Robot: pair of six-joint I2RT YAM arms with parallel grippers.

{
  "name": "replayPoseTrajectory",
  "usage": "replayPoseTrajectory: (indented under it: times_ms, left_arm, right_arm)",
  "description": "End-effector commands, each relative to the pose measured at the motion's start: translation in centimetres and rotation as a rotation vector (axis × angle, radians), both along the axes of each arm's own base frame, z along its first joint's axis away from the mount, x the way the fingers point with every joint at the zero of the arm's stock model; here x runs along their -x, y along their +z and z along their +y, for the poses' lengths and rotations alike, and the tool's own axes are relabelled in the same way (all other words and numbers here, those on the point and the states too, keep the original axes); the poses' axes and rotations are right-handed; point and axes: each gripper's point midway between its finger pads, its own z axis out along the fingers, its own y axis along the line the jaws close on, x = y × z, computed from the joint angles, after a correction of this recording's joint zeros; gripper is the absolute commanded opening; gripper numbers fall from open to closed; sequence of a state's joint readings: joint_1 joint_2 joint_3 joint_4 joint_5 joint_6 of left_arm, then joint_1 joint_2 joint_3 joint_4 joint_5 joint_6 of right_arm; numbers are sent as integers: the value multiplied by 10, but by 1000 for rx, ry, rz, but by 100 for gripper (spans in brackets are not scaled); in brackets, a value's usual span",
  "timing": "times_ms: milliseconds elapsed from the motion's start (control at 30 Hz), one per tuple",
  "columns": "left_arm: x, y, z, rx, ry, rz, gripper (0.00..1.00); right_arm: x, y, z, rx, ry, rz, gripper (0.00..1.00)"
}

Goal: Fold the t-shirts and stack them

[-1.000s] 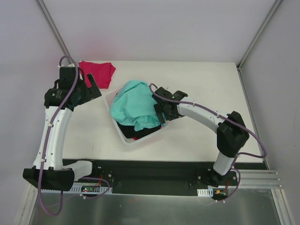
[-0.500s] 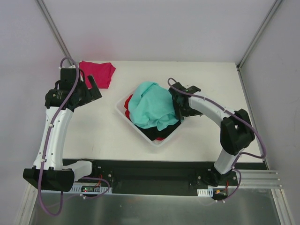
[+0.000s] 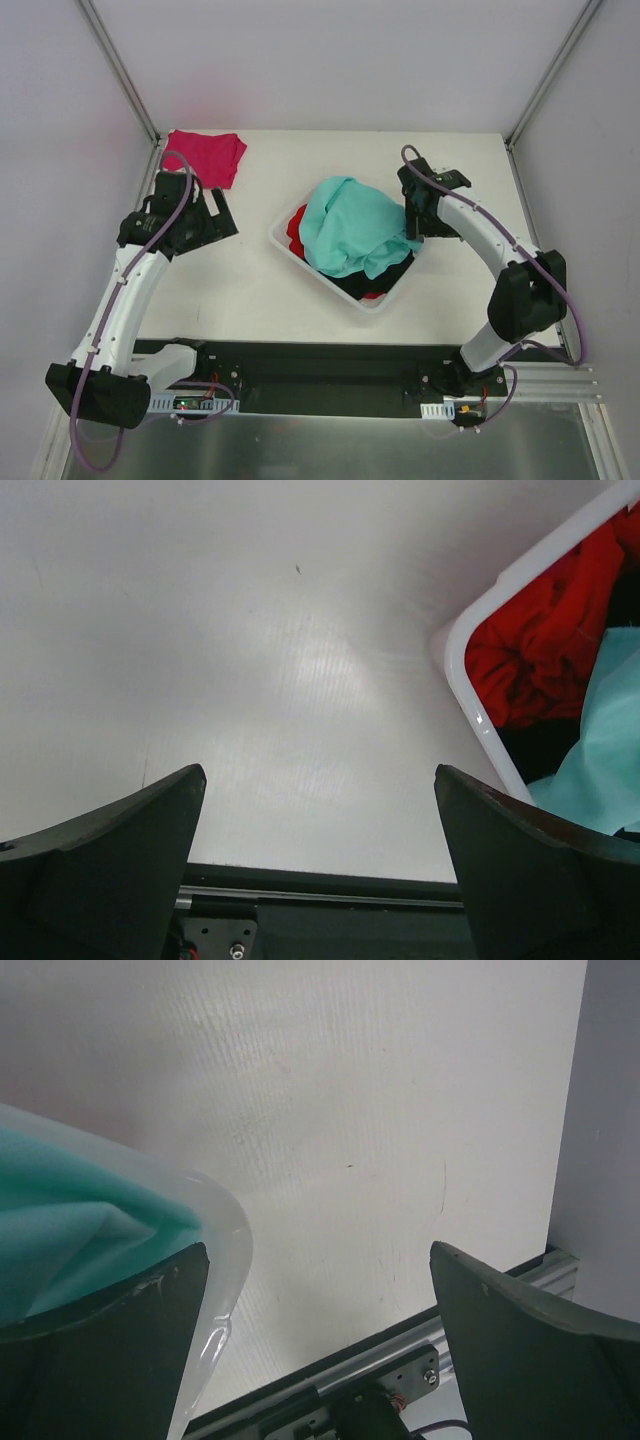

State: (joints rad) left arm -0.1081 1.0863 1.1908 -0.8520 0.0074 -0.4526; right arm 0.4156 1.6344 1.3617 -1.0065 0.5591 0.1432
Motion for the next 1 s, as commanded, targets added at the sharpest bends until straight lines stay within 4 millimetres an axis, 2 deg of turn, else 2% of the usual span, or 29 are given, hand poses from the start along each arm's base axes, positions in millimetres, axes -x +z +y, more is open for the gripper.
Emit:
replayPoseTrajectory:
  times_ms: [0,67,133,233,300,433,500,700,900,967]
  left_arm:
    - [1,-6,-23,6,-27,-48,99]
    - [3,-25,-31,7,-32,0,99]
    - [2,-39,-42,-3,-55,42,99]
    - [2,-62,-48,-66,-49,106,99]
    - [1,-78,-51,-117,-37,155,99]
    - [-2,-100,-64,-174,-41,218,99]
    - [-5,-110,-67,-196,-30,250,99]
    - [-17,-122,-77,-233,-11,274,99]
    - [-47,-122,-99,-222,-19,241,99]
    - [-63,-114,-112,-193,-27,201,99]
  right_arm:
    - [3,69,4,-91,-7,-159,96]
    - [7,91,10,-132,13,-206,96]
    - [12,123,18,-198,47,-285,96]
    - [28,154,23,-261,78,-337,96]
    - [44,167,23,-288,101,-360,96]
    - [71,184,23,-378,121,-413,96]
    - [82,185,25,-415,138,-415,96]
    - [112,196,21,-508,150,-457,96]
    - [133,197,29,-610,185,-471,96]
    - [138,194,33,-635,202,-459,96]
